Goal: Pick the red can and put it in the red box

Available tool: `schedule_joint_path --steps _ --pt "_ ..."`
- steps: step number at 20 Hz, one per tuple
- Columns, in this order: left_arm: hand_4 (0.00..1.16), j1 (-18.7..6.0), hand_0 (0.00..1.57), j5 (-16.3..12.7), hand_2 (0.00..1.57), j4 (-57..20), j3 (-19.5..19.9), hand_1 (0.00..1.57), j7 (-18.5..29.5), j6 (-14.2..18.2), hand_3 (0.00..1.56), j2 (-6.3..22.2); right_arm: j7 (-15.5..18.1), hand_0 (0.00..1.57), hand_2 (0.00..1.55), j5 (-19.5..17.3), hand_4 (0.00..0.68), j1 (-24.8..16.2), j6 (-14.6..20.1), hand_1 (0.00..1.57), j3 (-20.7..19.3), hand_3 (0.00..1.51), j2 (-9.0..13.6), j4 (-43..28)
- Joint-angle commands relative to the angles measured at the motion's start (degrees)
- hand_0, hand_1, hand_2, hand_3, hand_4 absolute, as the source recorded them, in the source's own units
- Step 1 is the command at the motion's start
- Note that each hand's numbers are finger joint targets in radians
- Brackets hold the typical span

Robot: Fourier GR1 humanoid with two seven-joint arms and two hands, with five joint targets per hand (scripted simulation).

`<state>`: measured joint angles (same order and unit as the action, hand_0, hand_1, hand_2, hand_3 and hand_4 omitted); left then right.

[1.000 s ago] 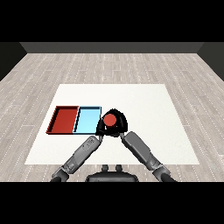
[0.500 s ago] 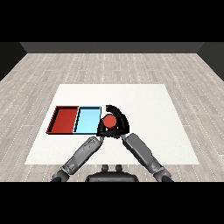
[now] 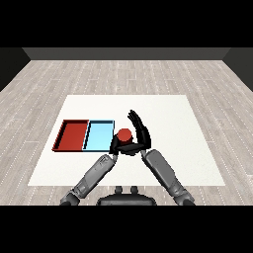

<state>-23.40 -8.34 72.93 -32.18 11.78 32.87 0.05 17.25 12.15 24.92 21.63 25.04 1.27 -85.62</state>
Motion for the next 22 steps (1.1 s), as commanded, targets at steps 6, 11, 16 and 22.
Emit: schedule_joint_path --steps 6,11,16,22 --pt "1.12 4.08 1.57 -0.69 1.57 0.59 3.75 1.57 1.24 -2.67 1.48 1.04 -7.65 0.0 0.0 0.91 0.0 -0.56 -0.41 0.0 -10.82 0.0 7.34 -15.97" --pt "1.13 5.07 1.57 1.19 1.57 3.35 7.23 1.57 0.48 -4.99 1.46 3.99 -6.2 0.0 0.0 -1.39 0.0 -5.66 0.59 0.0 -11.7 0.0 5.42 -17.91" --pt "1.12 7.5 1.57 4.45 1.57 14.93 8.1 1.57 -5.34 -3.3 1.46 10.96 -1.36 0.0 0.0 5.79 0.0 -12.11 -6.43 0.0 -19.2 0.0 8.4 -14.89" --pt "1.12 2.6 1.57 4.72 1.55 14.99 15.43 1.57 -12.5 -6.68 1.44 18.84 0.86 0.0 0.0 8.25 0.0 -21.16 -13.16 0.0 -24.69 0.0 14.33 -13.73"
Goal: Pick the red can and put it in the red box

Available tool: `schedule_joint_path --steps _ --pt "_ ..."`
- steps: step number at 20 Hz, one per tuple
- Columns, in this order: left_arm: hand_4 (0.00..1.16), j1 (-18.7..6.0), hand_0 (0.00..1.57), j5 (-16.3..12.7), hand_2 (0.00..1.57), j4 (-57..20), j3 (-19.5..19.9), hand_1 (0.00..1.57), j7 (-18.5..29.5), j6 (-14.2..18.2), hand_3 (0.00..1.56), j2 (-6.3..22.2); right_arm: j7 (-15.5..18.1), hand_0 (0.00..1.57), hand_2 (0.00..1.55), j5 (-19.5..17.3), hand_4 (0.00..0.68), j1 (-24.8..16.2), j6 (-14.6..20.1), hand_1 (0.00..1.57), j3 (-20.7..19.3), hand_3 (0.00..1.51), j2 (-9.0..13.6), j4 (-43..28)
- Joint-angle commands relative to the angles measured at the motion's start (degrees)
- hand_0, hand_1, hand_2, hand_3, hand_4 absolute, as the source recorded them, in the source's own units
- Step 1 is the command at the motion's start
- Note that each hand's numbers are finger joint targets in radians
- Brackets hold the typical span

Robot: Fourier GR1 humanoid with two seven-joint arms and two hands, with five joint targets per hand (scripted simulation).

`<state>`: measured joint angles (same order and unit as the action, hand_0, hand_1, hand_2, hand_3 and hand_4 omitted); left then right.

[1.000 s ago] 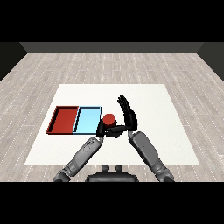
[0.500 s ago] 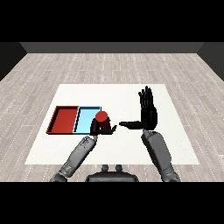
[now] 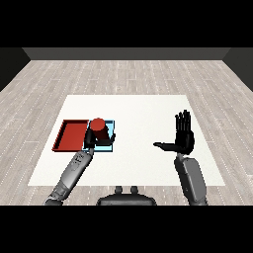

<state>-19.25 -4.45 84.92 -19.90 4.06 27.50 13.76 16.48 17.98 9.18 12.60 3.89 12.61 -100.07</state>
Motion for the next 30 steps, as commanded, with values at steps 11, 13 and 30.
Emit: schedule_joint_path --steps 11,13,30 --pt "1.1 -10.32 1.57 7.67 1.51 -16.02 10.91 1.57 -6.13 -2.9 1.42 10.67 7.38 0.0 0.0 -0.96 0.0 -4.76 -5.41 0.0 -2.51 0.0 -1.34 15.29" --pt "1.08 -10.74 1.53 4.58 1.46 -23.5 14.3 1.53 -3.88 -7.07 1.44 12.94 7.96 0.0 0.0 -3.23 0.0 -8.14 -3.39 0.0 0.45 0.0 -3.56 12.41" --pt "0.72 -20.84 0.33 11.52 0.45 -72.96 19.85 0.33 1.96 -2.61 0.33 12.73 12.34 0.0 0.0 -4.65 0.0 -5.06 -5.66 0.0 -2.78 0.0 -0.88 14.54"
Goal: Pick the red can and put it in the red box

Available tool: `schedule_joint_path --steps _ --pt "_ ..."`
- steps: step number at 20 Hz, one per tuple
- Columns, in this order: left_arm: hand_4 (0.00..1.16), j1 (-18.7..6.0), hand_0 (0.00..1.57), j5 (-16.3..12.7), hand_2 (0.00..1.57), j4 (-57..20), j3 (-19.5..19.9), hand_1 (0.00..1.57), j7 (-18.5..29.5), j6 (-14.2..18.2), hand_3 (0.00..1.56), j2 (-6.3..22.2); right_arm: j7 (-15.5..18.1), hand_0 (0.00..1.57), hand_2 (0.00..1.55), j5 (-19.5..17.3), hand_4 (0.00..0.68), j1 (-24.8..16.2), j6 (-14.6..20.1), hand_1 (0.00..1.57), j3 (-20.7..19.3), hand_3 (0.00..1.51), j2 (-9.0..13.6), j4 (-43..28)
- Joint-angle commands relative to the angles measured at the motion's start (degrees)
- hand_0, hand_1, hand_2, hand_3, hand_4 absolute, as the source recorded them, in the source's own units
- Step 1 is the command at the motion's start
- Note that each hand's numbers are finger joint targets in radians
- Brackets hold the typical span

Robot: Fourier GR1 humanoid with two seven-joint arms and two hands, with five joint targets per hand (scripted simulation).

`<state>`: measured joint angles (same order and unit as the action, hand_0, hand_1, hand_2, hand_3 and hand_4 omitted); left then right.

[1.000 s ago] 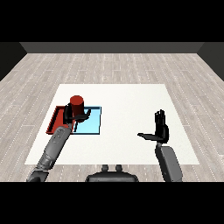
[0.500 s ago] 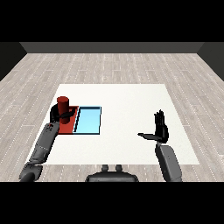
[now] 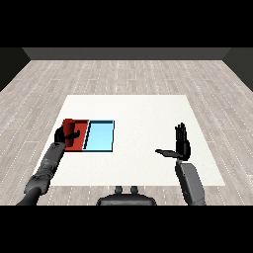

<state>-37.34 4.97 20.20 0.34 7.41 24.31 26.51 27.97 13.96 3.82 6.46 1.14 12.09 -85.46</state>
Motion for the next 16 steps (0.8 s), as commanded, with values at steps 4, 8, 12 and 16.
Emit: schedule_joint_path --steps 4,8,12,16 --pt "0.71 -4.04 0.8 2.14 0.75 -13.61 0.89 0.8 -2.06 1.34 0.0 -0.01 1.76 0.0 0.0 -0.66 0.0 0.08 -0.88 0.0 -0.33 0.0 0.39 -0.4" --pt "0.51 -4.12 0.71 0.84 0.7 -14.59 2.04 0.71 0.38 -4.9 0.0 -1.02 4.44 0.0 0.0 1.04 0.0 -1.73 -2.2 0.0 -1.09 0.0 -0.71 -0.41" --pt "0.32 -5.62 0.0 7.76 0.0 -18.22 -4.35 0.0 -3.85 -7.0 0.0 1.92 3.86 0.0 0.0 -0.44 0.0 -1.81 -2.18 0.0 -0.11 0.0 0.02 -1.96" --pt "0.0 -8.63 0.0 7.92 0.0 -19.44 -4.2 0.0 -8.25 -11.33 0.0 5.08 3.15 0.0 0.0 1.07 0.0 -2.03 -3.05 0.0 -0.97 0.0 -0.05 -3.07"
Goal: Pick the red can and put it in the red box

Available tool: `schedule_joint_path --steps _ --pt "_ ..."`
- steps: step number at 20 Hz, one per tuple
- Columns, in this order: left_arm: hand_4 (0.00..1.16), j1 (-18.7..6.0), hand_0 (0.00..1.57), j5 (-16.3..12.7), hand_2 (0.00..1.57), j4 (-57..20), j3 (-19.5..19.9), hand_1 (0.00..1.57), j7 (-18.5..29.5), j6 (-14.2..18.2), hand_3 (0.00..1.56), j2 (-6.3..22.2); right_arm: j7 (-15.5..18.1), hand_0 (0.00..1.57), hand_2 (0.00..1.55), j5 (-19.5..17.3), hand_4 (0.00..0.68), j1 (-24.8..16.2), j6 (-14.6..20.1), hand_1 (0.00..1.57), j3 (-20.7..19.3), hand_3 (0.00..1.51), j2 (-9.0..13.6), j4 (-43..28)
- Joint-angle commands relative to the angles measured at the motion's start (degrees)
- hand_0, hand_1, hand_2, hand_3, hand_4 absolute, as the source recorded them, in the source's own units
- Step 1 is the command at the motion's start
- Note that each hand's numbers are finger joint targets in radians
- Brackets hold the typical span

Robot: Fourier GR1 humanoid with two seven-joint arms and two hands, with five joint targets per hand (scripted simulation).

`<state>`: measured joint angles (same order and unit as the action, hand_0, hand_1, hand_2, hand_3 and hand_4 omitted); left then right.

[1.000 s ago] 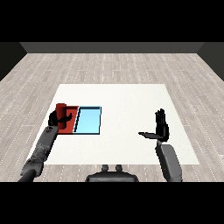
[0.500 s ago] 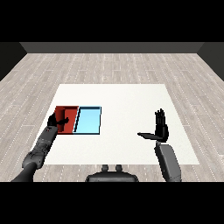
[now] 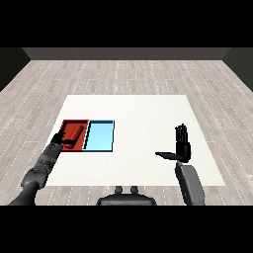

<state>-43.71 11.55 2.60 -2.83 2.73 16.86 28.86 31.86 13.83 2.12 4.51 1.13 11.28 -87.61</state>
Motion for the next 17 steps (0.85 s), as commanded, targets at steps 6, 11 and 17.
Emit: schedule_joint_path --steps 6,11,17 --pt "0.0 1.84 0.0 -5.89 0.0 2.9 6.35 0.0 5.16 4.59 0.0 -0.3 1.03 0.0 0.0 0.39 0.0 -1.45 -0.9 0.0 0.12 0.0 -0.71 -2.56" --pt "0.0 2.26 0.0 -17.08 0.0 14.61 17.32 0.0 23.59 4.9 0.0 -3.68 0.26 0.0 0.0 -0.17 0.0 -0.21 -1.57 0.0 1.16 0.0 -0.52 -1.77" --pt "0.0 2.69 0.0 -21.99 0.0 27.88 18.87 0.0 35.2 -5.99 0.0 -8.5 0.59 0.0 0.0 0.82 0.0 0.52 -3.18 0.0 0.4 0.0 0.01 -0.54"
